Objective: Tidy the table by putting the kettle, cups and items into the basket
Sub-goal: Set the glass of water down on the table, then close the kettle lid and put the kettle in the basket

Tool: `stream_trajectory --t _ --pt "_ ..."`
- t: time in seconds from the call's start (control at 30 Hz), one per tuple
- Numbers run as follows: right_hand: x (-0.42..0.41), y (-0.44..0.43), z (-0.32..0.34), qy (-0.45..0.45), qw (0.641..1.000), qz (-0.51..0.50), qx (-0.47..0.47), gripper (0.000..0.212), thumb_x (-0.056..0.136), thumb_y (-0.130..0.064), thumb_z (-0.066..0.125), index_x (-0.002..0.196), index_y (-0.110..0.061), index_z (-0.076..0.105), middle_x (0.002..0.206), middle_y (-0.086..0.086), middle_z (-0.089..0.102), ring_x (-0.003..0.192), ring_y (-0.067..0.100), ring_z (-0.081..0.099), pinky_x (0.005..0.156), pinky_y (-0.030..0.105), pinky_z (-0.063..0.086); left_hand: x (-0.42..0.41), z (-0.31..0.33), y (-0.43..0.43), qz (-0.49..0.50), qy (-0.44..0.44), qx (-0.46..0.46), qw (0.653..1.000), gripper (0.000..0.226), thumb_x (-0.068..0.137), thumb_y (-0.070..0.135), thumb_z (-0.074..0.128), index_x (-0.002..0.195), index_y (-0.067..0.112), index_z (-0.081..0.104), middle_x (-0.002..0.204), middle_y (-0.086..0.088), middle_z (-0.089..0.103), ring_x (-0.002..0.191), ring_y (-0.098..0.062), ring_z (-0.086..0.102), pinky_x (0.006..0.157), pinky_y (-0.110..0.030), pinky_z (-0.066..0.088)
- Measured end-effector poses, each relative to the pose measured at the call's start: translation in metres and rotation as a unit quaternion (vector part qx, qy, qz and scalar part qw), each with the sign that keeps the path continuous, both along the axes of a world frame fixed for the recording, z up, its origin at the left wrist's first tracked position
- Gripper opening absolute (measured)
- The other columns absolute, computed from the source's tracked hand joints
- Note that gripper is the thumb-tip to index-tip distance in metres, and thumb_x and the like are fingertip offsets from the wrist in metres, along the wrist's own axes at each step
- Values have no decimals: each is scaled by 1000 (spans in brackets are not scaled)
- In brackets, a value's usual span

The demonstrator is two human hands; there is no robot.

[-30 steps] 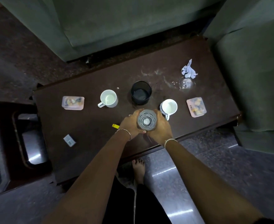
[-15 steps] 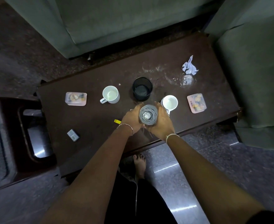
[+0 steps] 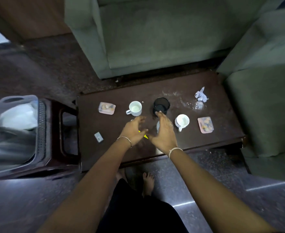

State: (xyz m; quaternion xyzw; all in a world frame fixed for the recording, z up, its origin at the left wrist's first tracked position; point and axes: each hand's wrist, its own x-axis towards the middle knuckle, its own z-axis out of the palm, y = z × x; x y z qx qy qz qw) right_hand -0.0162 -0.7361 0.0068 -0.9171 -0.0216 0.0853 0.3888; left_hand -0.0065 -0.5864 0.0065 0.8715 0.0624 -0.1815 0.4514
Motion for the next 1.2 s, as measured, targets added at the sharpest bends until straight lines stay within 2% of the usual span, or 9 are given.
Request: stream_trajectory --t 0.27,0.43,0.53,0.73,0.8,0.87,0.97,1.07,1.2 --pt "-19 96 61 -34 987 158 16 83 74 -22 77 145 -10 35 151 7 39 142 23 33 117 34 27 -54 50 104 150 -55 7 987 45 83 11 69 125 11 54 119 -6 65 107 -16 64 99 -31 49" --pt "-37 177 79 -47 962 267 20 75 80 -21 71 145 -6 36 151 8 38 143 24 32 118 36 26 -95 69 176 256 -76 -7 964 39 82 6 69 119 13 57 102 2 67 96 -13 66 83 -6 47" --pt "-48 237 86 -61 935 350 -3 75 85 -24 66 149 -8 30 156 8 31 147 21 23 121 31 19 -124 79 230 326 -86 0 942 36 82 7 69 117 11 59 107 -4 68 101 -17 66 94 -24 50" --pt "-70 361 96 -45 901 431 -11 78 87 -26 64 152 -10 24 159 6 22 148 20 18 120 25 13 -176 89 342 436 -97 40 894 30 83 6 68 112 5 63 105 -3 69 93 -12 65 84 -14 47" --pt "-77 399 98 -40 896 442 -12 77 87 -25 64 151 -10 25 159 6 22 148 21 20 119 25 14 -186 90 377 452 -97 43 885 27 83 4 67 110 6 64 102 -3 70 89 -10 65 81 -10 47" --pt "-82 437 97 -39 888 457 -25 76 88 -24 62 152 -8 23 160 8 20 148 22 18 120 28 14 -191 89 412 462 -90 39 881 24 83 3 65 107 8 64 99 -4 72 88 -12 67 86 -20 51" --pt "-85 488 95 -58 889 450 -55 75 90 -22 58 152 -4 21 159 12 20 148 25 17 122 32 15 -192 84 461 459 -67 88 881 20 83 10 64 103 13 67 95 -3 73 78 -11 65 76 -20 50" --pt "-86 528 92 -72 891 442 -79 72 91 -22 54 151 0 20 158 15 20 148 28 16 122 34 14 -186 78 501 443 -55 122 886 14 82 13 63 94 18 68 93 -2 72 79 -14 64 79 -28 53" --pt "-83 565 80 -106 866 468 -141 73 90 -21 53 151 1 18 157 16 20 148 27 14 123 33 13 -171 66 539 397 -40 208 893 23 88 22 60 109 16 67 111 -10 63 107 -27 55 96 -34 45"
